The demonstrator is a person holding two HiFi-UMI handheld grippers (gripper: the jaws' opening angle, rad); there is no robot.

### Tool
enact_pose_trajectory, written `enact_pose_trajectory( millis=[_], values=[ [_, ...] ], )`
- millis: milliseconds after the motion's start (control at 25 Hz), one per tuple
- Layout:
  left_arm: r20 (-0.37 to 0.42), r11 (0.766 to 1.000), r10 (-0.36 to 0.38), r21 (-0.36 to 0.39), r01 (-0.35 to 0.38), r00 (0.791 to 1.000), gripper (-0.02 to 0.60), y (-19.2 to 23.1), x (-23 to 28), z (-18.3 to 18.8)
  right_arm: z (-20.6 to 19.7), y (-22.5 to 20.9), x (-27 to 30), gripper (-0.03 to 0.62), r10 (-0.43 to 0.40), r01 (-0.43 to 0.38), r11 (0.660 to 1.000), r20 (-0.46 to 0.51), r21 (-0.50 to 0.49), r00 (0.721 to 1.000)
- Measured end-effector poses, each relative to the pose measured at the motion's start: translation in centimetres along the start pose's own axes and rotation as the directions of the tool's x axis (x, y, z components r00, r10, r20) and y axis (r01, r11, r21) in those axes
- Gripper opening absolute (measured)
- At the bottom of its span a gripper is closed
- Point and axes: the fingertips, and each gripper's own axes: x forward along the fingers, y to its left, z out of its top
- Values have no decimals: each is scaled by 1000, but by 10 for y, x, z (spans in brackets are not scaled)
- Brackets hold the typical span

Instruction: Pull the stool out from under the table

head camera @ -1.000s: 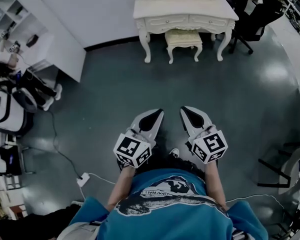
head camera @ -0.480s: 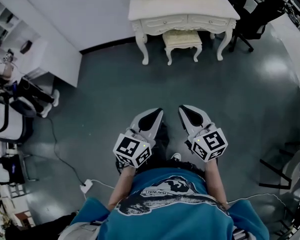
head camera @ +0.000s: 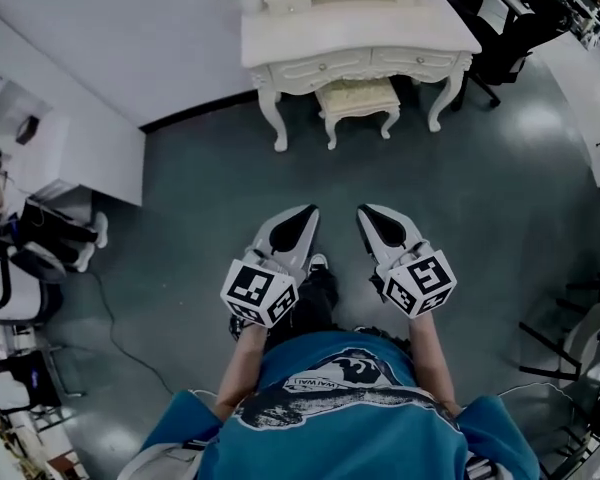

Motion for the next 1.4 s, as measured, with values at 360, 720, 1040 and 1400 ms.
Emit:
enact_pose_trajectory(
  millis=[360,720,1040,1400],
  values=[
    [-26,999,-35,2,35,999,12,96,51,20,15,-40,87,3,-72,72,997,-18,15,997],
    [-51,989,-149,-25,148,987,12,114,85,19,14,-52,112,3,-147,148,989,-35,24,989],
    [-80,975,-219,-57,215,972,12,99,97,2,2,-59,102,3,-199,202,979,-70,39,978],
    [-112,979,-199,-75,192,973,12,104,122,-9,-2,-90,112,3,-179,185,981,-89,59,980]
  ],
)
